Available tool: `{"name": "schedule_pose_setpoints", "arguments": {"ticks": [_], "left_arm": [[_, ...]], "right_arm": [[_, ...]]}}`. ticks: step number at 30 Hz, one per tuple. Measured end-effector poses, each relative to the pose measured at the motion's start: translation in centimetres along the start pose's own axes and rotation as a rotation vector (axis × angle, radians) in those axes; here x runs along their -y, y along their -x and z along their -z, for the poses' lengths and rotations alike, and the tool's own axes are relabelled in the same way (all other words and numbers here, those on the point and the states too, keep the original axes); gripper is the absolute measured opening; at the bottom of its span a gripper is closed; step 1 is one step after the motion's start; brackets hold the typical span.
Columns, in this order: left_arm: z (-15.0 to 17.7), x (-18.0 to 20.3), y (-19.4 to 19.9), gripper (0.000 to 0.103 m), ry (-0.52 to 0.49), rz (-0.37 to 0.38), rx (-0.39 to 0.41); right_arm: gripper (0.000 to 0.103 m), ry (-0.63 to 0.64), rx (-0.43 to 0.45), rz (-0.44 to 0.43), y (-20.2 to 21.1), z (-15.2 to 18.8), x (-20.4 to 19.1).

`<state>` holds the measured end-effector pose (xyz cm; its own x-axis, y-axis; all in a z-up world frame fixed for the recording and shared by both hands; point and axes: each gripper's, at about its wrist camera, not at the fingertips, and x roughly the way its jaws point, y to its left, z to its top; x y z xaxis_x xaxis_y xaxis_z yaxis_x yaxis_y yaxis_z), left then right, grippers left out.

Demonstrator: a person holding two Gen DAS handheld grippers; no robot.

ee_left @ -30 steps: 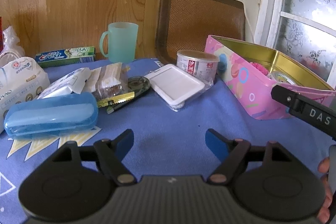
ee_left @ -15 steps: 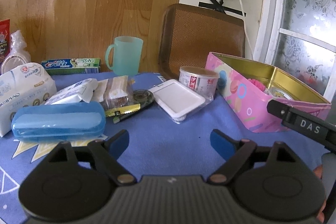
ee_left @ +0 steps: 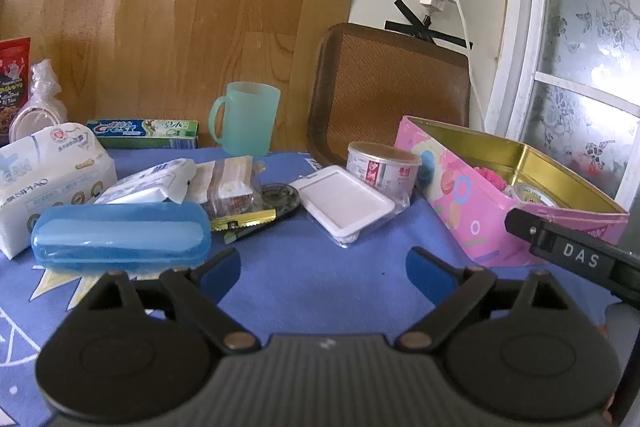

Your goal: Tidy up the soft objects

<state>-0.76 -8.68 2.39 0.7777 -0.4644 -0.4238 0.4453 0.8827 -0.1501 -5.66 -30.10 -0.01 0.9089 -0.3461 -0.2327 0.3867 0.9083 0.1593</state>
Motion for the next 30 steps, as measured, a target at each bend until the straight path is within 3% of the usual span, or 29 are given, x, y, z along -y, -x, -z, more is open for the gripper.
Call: {"name": "schedule_pose_setpoints", "arguments": {"ticks": [3, 30], "left_arm": [[-0.05, -0.18, 0.17, 0.099, 0.007, 0.003, 0.011], [0.02, -0.61, 0.44, 0.103, 0.034, 0.035, 0.024]], "right_arm": [[0.093, 0.000, 0.000, 0.000, 0.00, 0.00, -0.01], [0.093, 0.000, 0.000, 0.001, -0.05, 0.01, -0.02]]}}
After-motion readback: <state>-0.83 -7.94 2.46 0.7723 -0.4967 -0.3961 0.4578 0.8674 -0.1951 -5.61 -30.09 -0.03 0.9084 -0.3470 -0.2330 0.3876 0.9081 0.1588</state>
